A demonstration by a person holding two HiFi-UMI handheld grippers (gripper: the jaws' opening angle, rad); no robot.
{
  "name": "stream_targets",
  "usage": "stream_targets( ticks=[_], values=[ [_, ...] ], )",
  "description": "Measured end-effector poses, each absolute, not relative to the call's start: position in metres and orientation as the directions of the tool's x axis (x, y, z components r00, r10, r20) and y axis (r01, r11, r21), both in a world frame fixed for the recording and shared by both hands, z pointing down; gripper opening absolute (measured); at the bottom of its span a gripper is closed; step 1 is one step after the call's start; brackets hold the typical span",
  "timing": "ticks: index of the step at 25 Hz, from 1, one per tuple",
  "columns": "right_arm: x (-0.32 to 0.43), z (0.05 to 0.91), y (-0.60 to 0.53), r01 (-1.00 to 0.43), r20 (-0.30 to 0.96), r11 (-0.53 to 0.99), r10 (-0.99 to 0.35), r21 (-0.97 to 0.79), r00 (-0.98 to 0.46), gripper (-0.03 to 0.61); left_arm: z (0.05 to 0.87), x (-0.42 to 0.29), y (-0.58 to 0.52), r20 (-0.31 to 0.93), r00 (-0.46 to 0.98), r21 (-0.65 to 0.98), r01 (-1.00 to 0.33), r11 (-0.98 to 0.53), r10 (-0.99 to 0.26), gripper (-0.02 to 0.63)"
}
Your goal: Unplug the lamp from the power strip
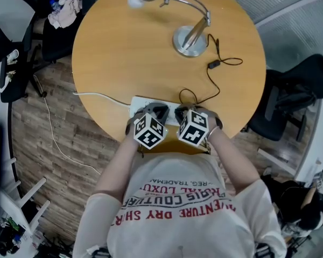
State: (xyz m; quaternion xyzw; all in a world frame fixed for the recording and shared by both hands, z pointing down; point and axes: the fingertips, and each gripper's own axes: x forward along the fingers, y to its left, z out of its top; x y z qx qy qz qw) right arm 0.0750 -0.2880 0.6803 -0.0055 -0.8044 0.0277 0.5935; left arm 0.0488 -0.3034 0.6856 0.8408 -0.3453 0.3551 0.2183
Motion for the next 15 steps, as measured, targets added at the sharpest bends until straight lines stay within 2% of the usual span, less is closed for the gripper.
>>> stream_targets(
  ticks=[15],
  values=[
    [0.0828,0.676,-0.2836,-0.018,0.978,1.0,0.004,-0.008,-0.209,0.071,0.6868,0.053,-0.3002,0.742,0.519,0.082,-0.699,-0.71,-0.424,0.029]
  ],
)
